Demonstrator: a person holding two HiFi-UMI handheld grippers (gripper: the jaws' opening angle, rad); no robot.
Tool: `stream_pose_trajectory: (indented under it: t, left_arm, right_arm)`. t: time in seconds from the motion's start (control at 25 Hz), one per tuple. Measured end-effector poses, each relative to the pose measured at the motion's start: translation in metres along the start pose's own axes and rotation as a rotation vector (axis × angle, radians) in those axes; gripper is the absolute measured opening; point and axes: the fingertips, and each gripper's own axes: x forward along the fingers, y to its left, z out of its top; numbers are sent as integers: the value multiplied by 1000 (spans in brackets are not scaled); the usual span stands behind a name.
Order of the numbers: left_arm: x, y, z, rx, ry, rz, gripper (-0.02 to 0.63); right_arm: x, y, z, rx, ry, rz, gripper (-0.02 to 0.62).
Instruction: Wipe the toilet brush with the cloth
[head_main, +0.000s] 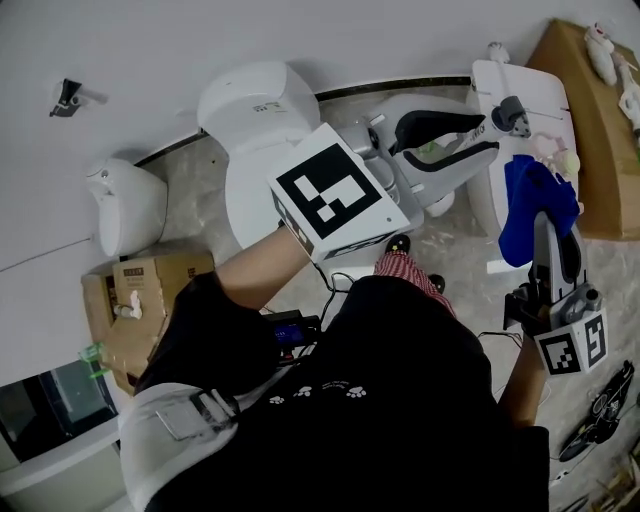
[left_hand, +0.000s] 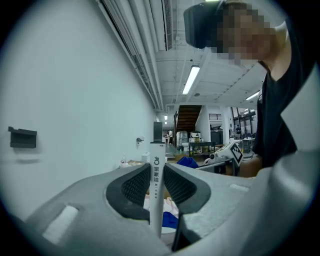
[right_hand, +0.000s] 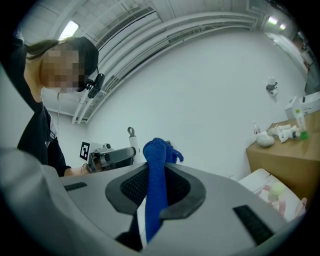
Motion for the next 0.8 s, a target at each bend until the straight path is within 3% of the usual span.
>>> stream_pose_trajectory:
  t: [0.8]
  left_arm:
    - [-10,13,-10,5,27,26,91]
  right_arm:
    - [5,-1,-8,-20,30,14,63]
